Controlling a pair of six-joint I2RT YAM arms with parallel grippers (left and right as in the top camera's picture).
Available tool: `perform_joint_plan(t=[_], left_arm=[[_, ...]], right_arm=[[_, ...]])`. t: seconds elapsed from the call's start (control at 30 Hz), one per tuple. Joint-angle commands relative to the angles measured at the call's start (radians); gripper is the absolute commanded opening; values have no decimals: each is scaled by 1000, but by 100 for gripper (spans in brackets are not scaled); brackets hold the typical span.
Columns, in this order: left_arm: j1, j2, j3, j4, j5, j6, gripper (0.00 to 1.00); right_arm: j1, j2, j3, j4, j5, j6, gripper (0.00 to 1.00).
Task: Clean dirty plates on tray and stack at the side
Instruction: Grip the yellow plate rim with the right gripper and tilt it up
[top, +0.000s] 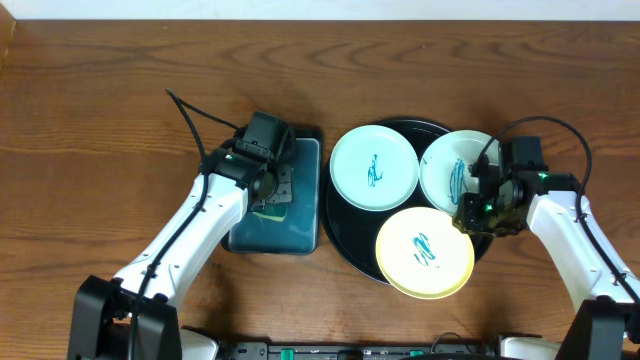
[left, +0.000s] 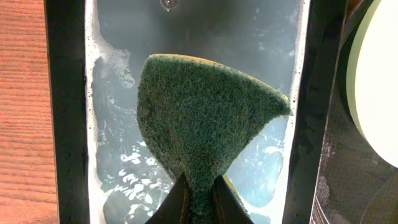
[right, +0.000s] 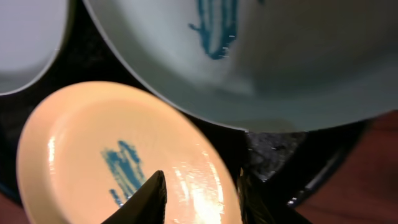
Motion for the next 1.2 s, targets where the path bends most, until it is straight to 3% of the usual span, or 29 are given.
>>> perform_joint_plan(t=[0.0,0.33,0.53,0.73,0.87,1.17], left_arm=[[0,-4,-1,-3,-2,-6,8],[0,-4,-1,-3,-2,-7,7],[0,-4,-1,-3,-2,-14,7],[0,-4,-1,-3,-1,-24,8],[0,-4,-1,-3,22,-24,7],[0,-4,-1,1,97,-24,7]], right_arm=[[11,-10,-5,-1,48,27,37],[11,-10,-134,79,29,30,35],[11,-10,-159,115,-10,72,18],[11,-10,-159,132,-158,80,9],[11,-10,-159,138,-157,144,1],[57,-10,-159,173,-156,187,1]])
